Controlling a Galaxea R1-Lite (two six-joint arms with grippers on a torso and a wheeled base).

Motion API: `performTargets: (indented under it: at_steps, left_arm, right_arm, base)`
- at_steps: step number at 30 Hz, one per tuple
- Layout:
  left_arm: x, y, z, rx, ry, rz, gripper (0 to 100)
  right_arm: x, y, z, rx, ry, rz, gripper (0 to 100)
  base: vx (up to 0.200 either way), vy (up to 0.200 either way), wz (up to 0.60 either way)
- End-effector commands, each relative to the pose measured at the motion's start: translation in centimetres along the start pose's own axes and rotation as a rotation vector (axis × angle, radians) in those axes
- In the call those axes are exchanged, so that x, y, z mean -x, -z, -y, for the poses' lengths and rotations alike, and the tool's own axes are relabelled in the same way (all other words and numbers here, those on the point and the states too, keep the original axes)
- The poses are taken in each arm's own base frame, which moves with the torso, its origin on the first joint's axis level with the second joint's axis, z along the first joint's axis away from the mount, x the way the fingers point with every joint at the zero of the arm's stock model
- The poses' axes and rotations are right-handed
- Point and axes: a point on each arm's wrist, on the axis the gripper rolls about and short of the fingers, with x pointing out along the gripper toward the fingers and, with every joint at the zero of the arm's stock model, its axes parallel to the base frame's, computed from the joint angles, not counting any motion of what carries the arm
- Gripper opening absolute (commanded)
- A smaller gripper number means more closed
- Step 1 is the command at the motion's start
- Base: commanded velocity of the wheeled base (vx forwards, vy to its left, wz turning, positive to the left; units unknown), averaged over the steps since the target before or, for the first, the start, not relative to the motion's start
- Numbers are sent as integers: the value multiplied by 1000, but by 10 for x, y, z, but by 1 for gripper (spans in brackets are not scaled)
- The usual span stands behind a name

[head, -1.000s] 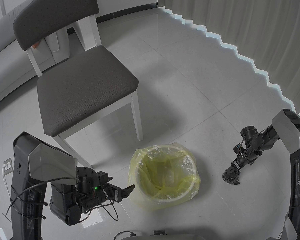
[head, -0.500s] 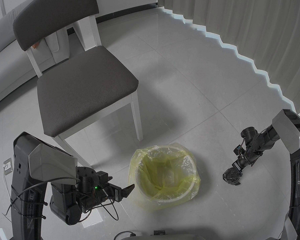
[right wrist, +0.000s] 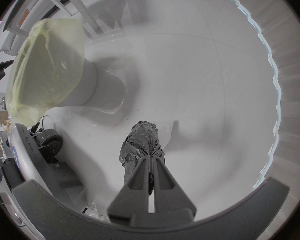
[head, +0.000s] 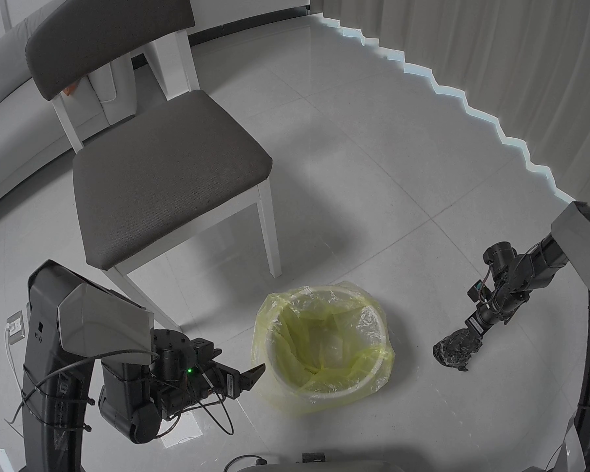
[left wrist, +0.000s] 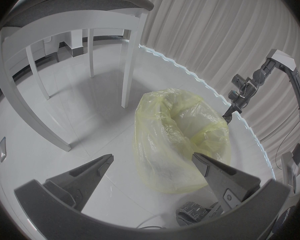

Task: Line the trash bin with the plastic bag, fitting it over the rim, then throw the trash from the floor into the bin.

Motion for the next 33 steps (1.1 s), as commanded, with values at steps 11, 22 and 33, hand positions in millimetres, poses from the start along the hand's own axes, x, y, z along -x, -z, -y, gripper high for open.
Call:
performTargets:
  at_steps: [11,22,33]
  left_arm:
    - [4,-6,1,-3,-5,27,100]
    - [15,-15,3,-7,-15,56,100]
    - [25,-20,8,0,-30,68,100]
  right_arm:
    - [142,-15,-48,163,65,243,0]
    - [229,-29,-116,352,38,458,0]
    - [253,-47,-183,531,-53,581,0]
  base:
    - [0,0,0]
    - [0,0,0]
    - [0,0,0]
